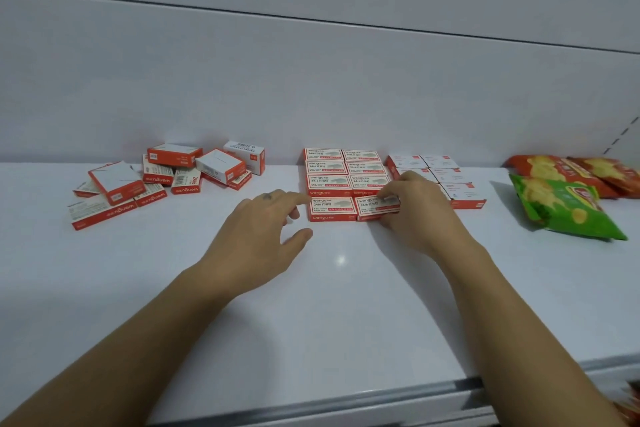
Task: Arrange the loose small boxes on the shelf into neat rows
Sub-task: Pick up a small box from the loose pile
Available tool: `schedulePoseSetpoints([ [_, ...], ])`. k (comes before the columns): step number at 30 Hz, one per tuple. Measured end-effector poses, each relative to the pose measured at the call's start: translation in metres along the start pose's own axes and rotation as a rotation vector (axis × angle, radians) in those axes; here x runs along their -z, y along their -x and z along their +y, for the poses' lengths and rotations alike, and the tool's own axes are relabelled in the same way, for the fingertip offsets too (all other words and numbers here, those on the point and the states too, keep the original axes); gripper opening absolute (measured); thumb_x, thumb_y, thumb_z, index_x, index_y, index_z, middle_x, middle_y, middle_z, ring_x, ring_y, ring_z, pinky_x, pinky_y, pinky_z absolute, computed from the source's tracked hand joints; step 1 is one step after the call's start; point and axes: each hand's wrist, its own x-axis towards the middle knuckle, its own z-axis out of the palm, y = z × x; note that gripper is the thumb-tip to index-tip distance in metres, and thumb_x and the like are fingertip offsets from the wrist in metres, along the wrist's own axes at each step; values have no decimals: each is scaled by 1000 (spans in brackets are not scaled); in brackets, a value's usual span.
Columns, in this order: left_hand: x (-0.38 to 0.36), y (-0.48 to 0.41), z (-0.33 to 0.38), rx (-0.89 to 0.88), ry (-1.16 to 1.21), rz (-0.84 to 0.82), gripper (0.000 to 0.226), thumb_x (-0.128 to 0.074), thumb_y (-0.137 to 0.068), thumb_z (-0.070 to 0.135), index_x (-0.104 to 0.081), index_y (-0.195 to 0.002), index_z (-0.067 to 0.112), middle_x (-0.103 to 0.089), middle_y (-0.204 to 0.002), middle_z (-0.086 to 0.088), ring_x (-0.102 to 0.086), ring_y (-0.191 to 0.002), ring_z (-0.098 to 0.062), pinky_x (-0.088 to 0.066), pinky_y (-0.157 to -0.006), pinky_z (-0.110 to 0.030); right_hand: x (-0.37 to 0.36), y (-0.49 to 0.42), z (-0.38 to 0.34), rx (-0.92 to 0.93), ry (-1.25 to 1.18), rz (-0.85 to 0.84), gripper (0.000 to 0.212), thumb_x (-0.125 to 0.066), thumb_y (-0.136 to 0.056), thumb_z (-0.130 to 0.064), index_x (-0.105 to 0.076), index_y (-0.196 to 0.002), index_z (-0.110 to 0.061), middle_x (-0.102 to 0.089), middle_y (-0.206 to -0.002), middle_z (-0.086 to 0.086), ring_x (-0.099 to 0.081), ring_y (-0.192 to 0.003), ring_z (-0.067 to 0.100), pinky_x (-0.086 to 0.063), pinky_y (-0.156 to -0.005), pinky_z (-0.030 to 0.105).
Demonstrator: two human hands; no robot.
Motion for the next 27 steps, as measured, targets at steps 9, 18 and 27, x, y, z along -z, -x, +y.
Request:
schedulePoseSetpoints([
  [9,0,-1,-3,34,-46,-22,46,-57,-89,44,-45,-132,37,-56,-117,14,-48,-94,-3,-44,-95,-28,-1,8,-5,-100,27,26,38,-64,-85,-32,-61,-122,-27,-53,-113,1,-56,-101,24,-44,-81,32],
  [18,-11,-11,2,14,-126,-112,44,-48,-92,50,-45,-134,35,-48,-137,14,-43,-120,-8,-32,-104,-29,-5,2,-6,-64,101,-20,29,-56,-91,-21,-66,-118,-24,-60,-114,3,-56,-103,24,-42,-84,30],
  [27,-12,-12,7,32,-136,-108,43,-47,-91,52,-46,-131,36,-54,-128,8,-45,-114,-13,-36,-101,-30,-13,4,-18,17,254,-54,31,-46,-88,-8,-62,-114,-16,-61,-112,5,-59,-99,28,-45,-80,33],
])
